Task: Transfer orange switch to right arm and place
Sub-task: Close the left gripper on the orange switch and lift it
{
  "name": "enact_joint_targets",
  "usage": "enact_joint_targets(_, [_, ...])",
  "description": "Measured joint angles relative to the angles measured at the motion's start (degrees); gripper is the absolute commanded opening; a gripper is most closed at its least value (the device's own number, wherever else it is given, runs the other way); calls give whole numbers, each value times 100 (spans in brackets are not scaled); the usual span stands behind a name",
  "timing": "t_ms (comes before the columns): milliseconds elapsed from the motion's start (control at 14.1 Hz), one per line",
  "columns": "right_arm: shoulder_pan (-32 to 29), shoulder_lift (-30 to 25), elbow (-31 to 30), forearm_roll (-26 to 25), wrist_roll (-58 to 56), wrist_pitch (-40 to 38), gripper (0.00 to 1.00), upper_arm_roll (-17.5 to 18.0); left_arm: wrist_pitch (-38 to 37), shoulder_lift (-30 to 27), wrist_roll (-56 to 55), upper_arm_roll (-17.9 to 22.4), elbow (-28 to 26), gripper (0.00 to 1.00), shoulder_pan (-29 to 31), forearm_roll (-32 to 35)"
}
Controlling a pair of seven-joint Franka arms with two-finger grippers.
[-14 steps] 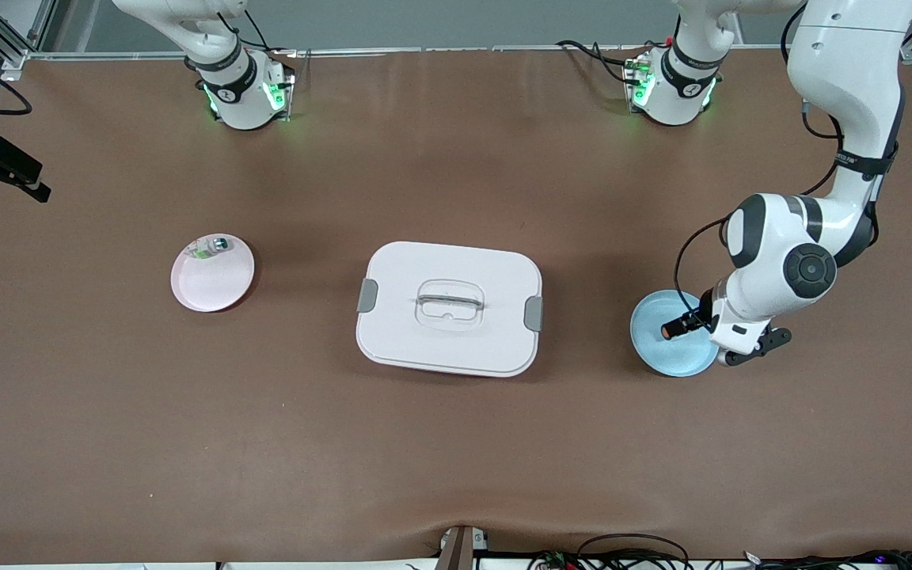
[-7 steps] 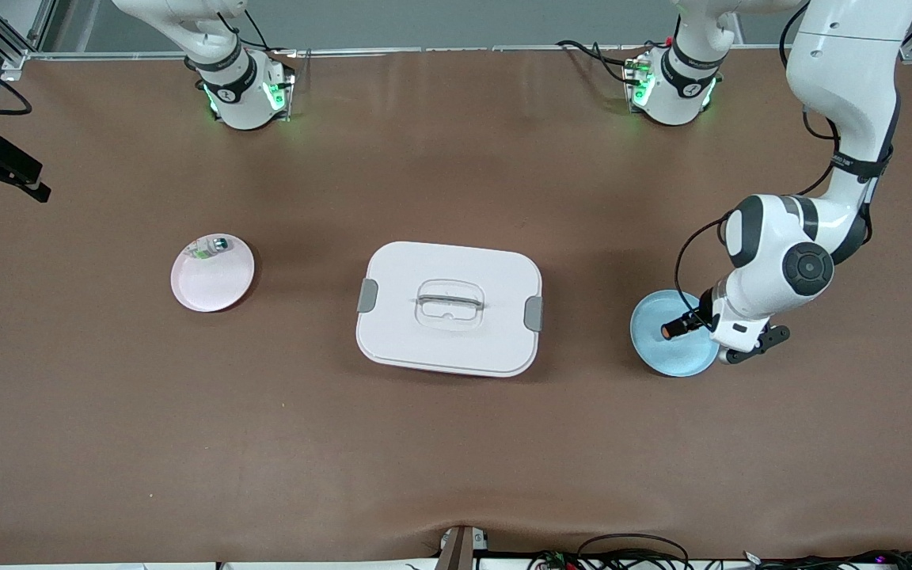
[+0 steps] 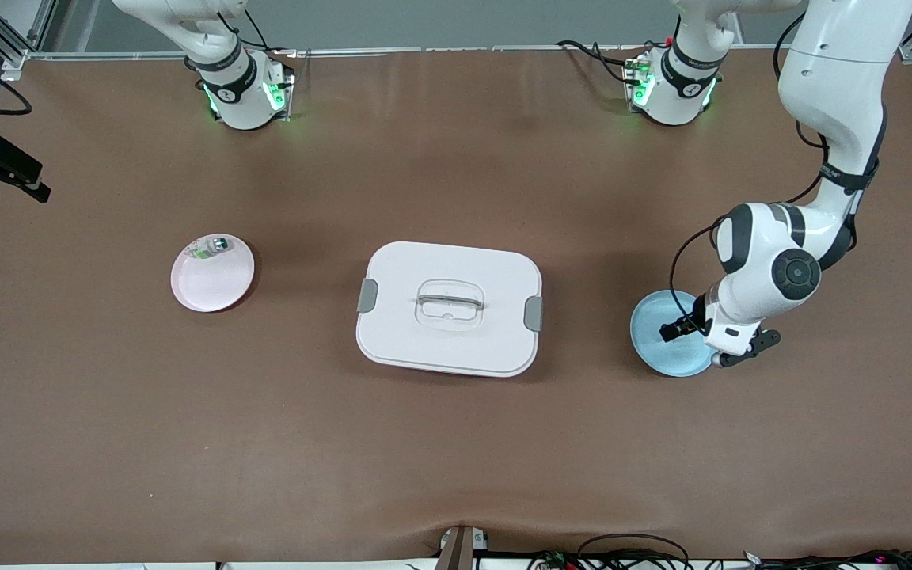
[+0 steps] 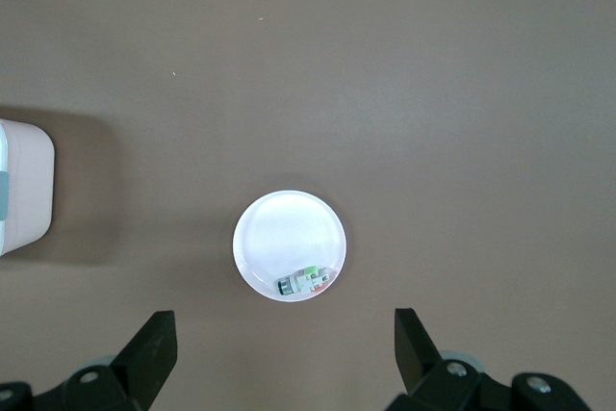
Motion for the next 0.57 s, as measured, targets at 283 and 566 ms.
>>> enact_joint_targets(283, [0, 0, 0, 0, 0, 0, 100, 0, 91, 132, 7, 0, 0, 100, -1, 0])
enact_joint_targets(566, [0, 0, 0, 0, 0, 0, 100, 0, 91, 132, 107, -3, 0, 9, -2, 0])
